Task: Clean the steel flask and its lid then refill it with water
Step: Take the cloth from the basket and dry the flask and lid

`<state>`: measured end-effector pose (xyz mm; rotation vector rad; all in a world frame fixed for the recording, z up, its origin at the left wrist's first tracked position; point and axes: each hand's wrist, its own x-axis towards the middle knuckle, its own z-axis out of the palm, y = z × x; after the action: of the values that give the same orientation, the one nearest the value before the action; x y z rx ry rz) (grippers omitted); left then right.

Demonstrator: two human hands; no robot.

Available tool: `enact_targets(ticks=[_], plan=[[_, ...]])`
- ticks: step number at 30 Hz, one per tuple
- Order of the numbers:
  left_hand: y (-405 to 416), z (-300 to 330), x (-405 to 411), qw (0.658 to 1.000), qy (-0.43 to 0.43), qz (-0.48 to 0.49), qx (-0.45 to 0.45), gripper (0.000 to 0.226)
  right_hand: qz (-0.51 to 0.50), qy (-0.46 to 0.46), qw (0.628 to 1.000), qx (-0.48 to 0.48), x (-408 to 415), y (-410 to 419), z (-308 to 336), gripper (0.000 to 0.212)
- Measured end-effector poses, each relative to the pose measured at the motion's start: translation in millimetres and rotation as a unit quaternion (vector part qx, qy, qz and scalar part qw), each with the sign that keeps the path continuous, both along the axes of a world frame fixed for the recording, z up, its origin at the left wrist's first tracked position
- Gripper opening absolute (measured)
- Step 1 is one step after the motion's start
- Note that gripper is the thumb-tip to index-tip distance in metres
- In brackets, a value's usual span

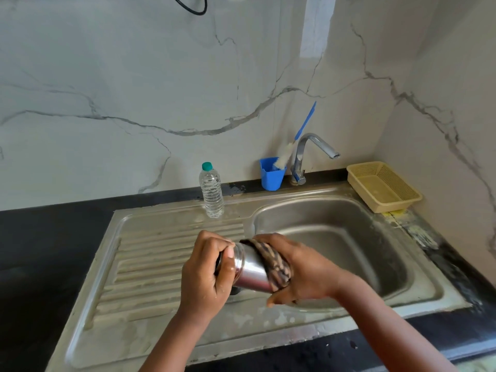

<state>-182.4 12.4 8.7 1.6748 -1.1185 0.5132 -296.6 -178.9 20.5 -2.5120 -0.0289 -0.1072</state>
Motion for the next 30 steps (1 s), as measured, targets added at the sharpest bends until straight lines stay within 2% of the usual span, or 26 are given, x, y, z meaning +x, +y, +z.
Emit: enact_targets(ticks=[4,7,10,13,15,17,18,20,22,24,25,27,29,30], plan=[[6,4,6,0.999,0.019,-0.001,-0.033,0.022,-0.02,0.086,0.989,0.115,-16,-29,-4,0.096],[7,2,10,0.998,0.028,-0.005,-0.052,0.032,-0.011,0.145,0.963,0.227,-23,-40,-6,0.092],[7,-3,13,0.997,0.032,-0.009,-0.063,0.029,0.007,0.194,0.896,0.4,-32,-51,-19,0.089],[5,0,15,0.997,0.027,-0.016,-0.076,0.029,-0.008,0.237,0.769,0.593,-40,-54,-44,0.096],[3,1,23,0.997,0.015,-0.039,-0.062,0.028,-0.065,0.195,0.746,0.634,-42,-49,-52,0.102],[2,2,34,0.996,0.063,-0.058,-0.022,0.026,-0.113,0.141,0.74,0.648,-43,-41,-53,0.101],[2,1,38,0.99,0.133,-0.05,0.0,0.028,-0.125,0.106,0.751,0.639,-42,-39,-51,0.1],[2,-1,37,0.943,0.33,-0.023,0.036,0.036,-0.137,0.021,0.816,0.561,-40,-39,-42,0.089],[-1,-7,36,0.853,0.518,-0.005,0.065,0.054,-0.138,-0.06,0.892,0.426,-39,-43,-27,0.081],[-3,-15,34,0.782,0.618,-0.007,0.083,0.068,-0.078,-0.098,0.958,0.257,-36,-52,-14,0.081],[-3,-19,32,0.771,0.632,-0.001,0.082,0.066,-0.048,-0.093,0.977,0.184,-34,-56,-9,0.081],[-6,-25,25,0.78,0.623,0.035,0.04,0.05,-0.04,-0.068,0.994,0.081,-30,-58,-1,0.084],[-8,-26,17,0.816,0.575,0.068,0.0,0.034,-0.065,-0.02,0.998,-0.006,-26,-53,3,0.091],[-10,-25,14,0.848,0.524,0.077,-0.01,0.032,-0.073,0.012,0.996,-0.054,-23,-47,5,0.096]])
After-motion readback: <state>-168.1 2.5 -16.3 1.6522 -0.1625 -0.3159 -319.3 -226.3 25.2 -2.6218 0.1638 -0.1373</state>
